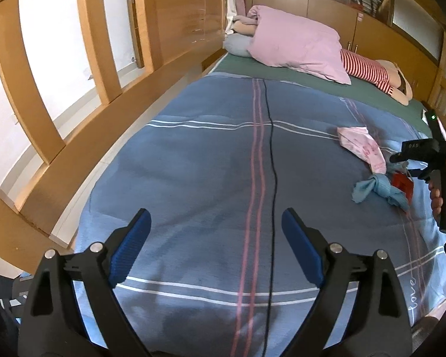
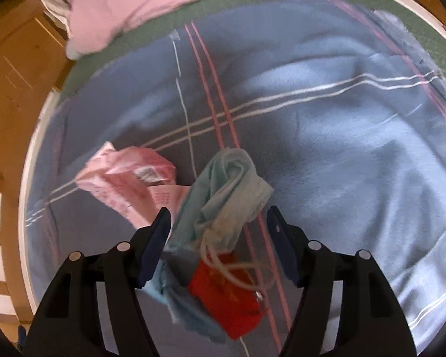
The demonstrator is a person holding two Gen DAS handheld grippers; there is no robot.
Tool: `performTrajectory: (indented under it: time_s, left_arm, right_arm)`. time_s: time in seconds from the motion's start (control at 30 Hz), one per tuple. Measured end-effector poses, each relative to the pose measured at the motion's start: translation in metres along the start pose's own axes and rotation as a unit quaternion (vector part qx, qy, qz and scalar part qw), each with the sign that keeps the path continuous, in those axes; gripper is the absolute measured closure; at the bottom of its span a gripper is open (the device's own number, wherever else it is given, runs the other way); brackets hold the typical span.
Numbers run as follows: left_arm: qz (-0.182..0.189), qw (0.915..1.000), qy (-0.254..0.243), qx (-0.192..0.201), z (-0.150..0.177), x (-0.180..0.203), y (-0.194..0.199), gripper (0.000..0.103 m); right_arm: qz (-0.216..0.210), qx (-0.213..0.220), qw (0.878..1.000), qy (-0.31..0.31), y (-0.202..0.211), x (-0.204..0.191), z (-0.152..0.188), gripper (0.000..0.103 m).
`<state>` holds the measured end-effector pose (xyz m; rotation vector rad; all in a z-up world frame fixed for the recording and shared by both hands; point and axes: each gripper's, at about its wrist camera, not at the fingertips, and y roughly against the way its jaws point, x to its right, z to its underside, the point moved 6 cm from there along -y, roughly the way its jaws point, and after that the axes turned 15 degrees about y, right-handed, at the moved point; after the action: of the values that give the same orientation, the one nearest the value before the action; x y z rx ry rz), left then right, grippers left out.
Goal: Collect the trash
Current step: 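Grasp the light blue face mask with the right tool while the left tool grasps its strap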
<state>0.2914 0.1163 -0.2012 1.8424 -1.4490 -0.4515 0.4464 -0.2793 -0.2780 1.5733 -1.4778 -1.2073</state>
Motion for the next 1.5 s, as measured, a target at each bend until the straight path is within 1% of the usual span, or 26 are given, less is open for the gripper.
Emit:
performTrajectory:
  time_s: [0.03, 0.1, 0.13, 0.23, 0.37, 0.4, 0.5, 0.57, 0.63, 0.77, 0.8, 0.9, 1.0, 1.13, 1.17, 1.2, 1.23, 1.27, 1.3, 1.33, 1.37, 1.4, 1.5]
  left_arm:
    - [-0.001, 1.0000, 0.001, 0.000, -0.001, -0.002, -0.001, 0.014]
    - [-0.003, 1.0000, 0.002, -0.001, -0.002, -0.005, -0.002, 0.014]
    - [-0.004, 1.0000, 0.002, -0.001, -0.003, -0.005, -0.003, 0.013]
    - [-0.005, 1.0000, -0.001, 0.000, -0.003, -0.002, -0.004, 0.014]
    - [0.010, 0.9998, -0.017, -0.003, 0.000, 0.018, -0.007, 0.014]
    - [0.024, 0.9993, -0.028, -0.003, 0.001, 0.032, -0.008, 0.013]
    - [0.065, 0.9964, -0.053, -0.010, 0.004, 0.072, -0.014, 0.013]
    - [0.089, 0.9938, -0.063, -0.020, 0.008, 0.097, -0.019, 0.013]
    - [0.117, 0.9900, -0.074, -0.027, 0.012, 0.132, -0.028, 0.013]
    - [0.137, 0.9846, -0.105, -0.026, 0.024, 0.193, -0.049, 0.013]
    - [0.145, 0.9827, -0.109, -0.036, 0.028, 0.211, -0.059, 0.013]
    - [0.151, 0.9811, -0.108, -0.055, 0.036, 0.242, -0.081, 0.013]
    - [0.155, 0.9792, -0.115, -0.065, 0.041, 0.263, -0.098, 0.013]
    - [0.132, 0.9783, -0.137, -0.080, 0.053, 0.285, -0.125, 0.014]
    - [0.127, 0.9778, -0.140, -0.091, 0.058, 0.287, -0.133, 0.015]
    - [0.130, 0.9764, -0.139, -0.102, 0.061, 0.288, -0.139, 0.024]
    - [0.134, 0.9752, -0.137, -0.110, 0.065, 0.287, -0.140, 0.031]
    - [0.141, 0.9739, -0.135, -0.117, 0.067, 0.288, -0.141, 0.033]
    - [0.145, 0.9735, -0.135, -0.115, 0.068, 0.287, -0.139, 0.045]
    - [0.154, 0.9711, -0.142, -0.115, 0.069, 0.289, -0.134, 0.060]
    - [0.157, 0.9691, -0.152, -0.115, 0.072, 0.291, -0.129, 0.065]
    - [0.152, 0.9693, -0.160, -0.109, 0.073, 0.292, -0.124, 0.067]
    - [0.150, 0.9691, -0.168, -0.100, 0.075, 0.288, -0.111, 0.070]
  right_arm:
    - [-0.004, -0.009, 1.000, -0.002, -0.006, 0.000, -0.001, 0.063]
    - [-0.003, -0.033, 0.999, -0.017, -0.017, 0.003, -0.001, 0.085]
    - [0.001, -0.036, 0.999, -0.025, -0.019, 0.005, -0.001, 0.085]
    - [0.004, -0.016, 0.999, -0.029, -0.008, 0.008, -0.002, 0.087]
    - [-0.008, 0.029, 0.999, -0.024, 0.034, 0.015, 0.011, 0.087]
    - [-0.011, 0.036, 0.999, -0.023, 0.044, 0.018, 0.014, 0.087]
    - [-0.017, 0.057, 0.998, -0.019, 0.074, 0.028, 0.036, 0.087]
    - [-0.019, 0.062, 0.998, -0.020, 0.091, 0.038, 0.057, 0.087]
    - [-0.020, 0.064, 0.997, -0.023, 0.105, 0.048, 0.076, 0.087]
    - [-0.020, 0.066, 0.997, -0.029, 0.129, 0.070, 0.117, 0.087]
    - [-0.019, 0.068, 0.997, -0.031, 0.135, 0.075, 0.123, 0.087]
    - [-0.011, 0.077, 0.996, -0.041, 0.149, 0.090, 0.140, 0.087]
    - [-0.008, 0.083, 0.995, -0.047, 0.158, 0.102, 0.152, 0.087]
    - [-0.011, 0.084, 0.995, -0.058, 0.162, 0.112, 0.165, 0.087]
    - [-0.012, 0.085, 0.994, -0.060, 0.164, 0.115, 0.166, 0.087]
    - [-0.013, 0.086, 0.994, -0.062, 0.166, 0.117, 0.168, 0.087]
    - [-0.013, 0.088, 0.994, -0.064, 0.167, 0.118, 0.170, 0.087]
    - [-0.014, 0.090, 0.994, -0.067, 0.169, 0.120, 0.172, 0.087]
    - [-0.015, 0.091, 0.993, -0.068, 0.170, 0.121, 0.173, 0.087]
    - [-0.016, 0.092, 0.993, -0.068, 0.171, 0.121, 0.173, 0.087]
    - [-0.015, 0.093, 0.993, -0.068, 0.172, 0.120, 0.173, 0.087]
    - [-0.016, 0.095, 0.993, -0.068, 0.174, 0.119, 0.174, 0.087]
    - [-0.019, 0.106, 0.992, -0.063, 0.183, 0.113, 0.175, 0.087]
